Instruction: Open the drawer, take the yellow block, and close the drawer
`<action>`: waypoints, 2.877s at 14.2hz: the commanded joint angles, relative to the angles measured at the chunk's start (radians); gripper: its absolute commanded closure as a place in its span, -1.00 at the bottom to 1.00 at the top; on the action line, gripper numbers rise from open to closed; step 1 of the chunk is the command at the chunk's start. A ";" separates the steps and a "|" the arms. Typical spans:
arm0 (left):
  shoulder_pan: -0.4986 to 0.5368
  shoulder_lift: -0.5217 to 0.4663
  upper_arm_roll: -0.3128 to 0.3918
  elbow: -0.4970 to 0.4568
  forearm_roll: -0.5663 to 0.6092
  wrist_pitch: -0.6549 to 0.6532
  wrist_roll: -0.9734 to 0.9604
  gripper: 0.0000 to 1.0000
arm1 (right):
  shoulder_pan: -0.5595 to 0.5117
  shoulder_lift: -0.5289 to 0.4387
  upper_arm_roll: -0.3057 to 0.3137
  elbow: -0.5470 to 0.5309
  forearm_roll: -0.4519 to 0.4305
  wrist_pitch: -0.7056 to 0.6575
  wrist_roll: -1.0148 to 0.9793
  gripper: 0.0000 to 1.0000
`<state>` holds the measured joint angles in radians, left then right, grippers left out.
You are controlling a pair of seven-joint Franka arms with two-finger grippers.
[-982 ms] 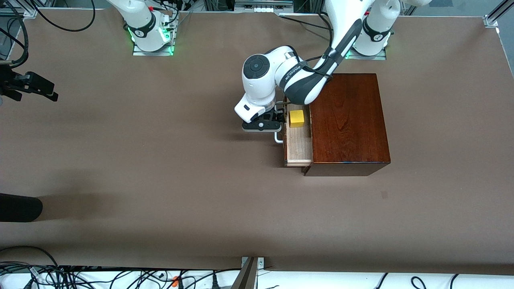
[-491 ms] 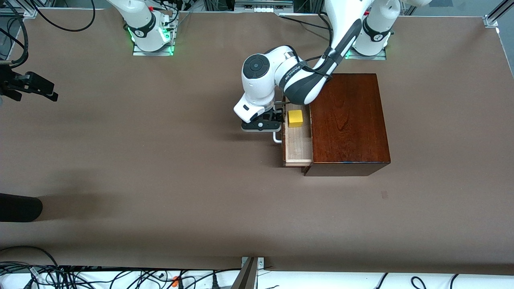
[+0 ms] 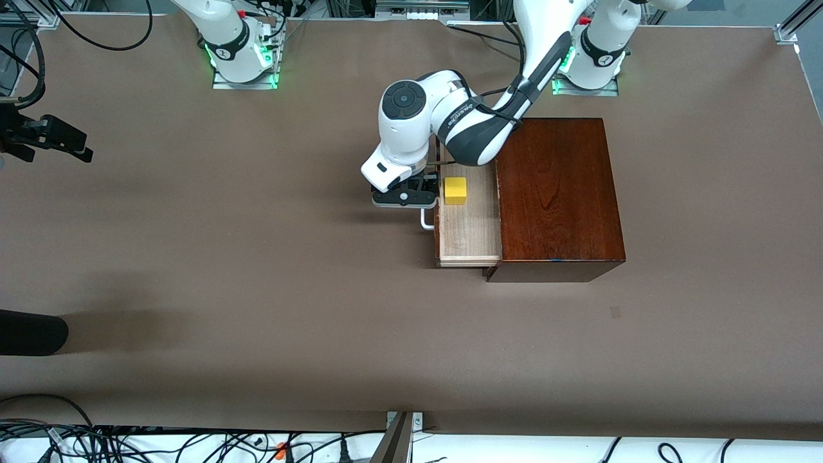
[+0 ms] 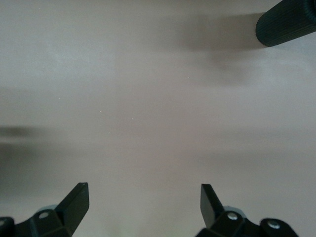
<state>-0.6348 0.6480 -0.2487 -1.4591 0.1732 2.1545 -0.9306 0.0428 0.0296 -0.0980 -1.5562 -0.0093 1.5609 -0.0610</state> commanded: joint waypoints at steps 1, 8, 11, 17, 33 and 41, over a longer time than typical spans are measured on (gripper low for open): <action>-0.002 -0.036 0.005 0.026 -0.031 -0.062 0.000 -1.00 | -0.009 -0.027 0.001 -0.019 0.015 0.005 -0.020 -1.00; 0.141 -0.203 0.000 0.100 -0.031 -0.470 0.178 -1.00 | -0.009 -0.027 0.017 -0.019 0.015 -0.001 -0.010 -1.00; 0.266 -0.272 -0.003 0.100 -0.034 -0.562 0.369 -1.00 | -0.006 -0.027 0.098 -0.018 0.020 0.005 0.041 -1.00; 0.515 -0.393 -0.003 0.098 -0.061 -0.695 0.760 -1.00 | 0.054 -0.005 0.308 0.027 0.011 0.008 0.651 -1.00; 0.578 -0.719 0.232 -0.302 -0.161 -0.487 0.931 -1.00 | 0.633 0.407 0.316 0.221 0.003 0.367 2.516 -0.99; 0.587 -0.688 0.235 -0.253 -0.162 -0.527 0.929 -1.00 | 0.726 0.624 0.313 0.304 -0.057 0.478 2.679 -1.00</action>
<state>-0.0463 -0.0444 -0.0191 -1.7313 0.0221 1.6450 -0.0155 0.7583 0.6146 0.2240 -1.2961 -0.0502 2.0319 2.5954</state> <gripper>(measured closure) 0.000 0.000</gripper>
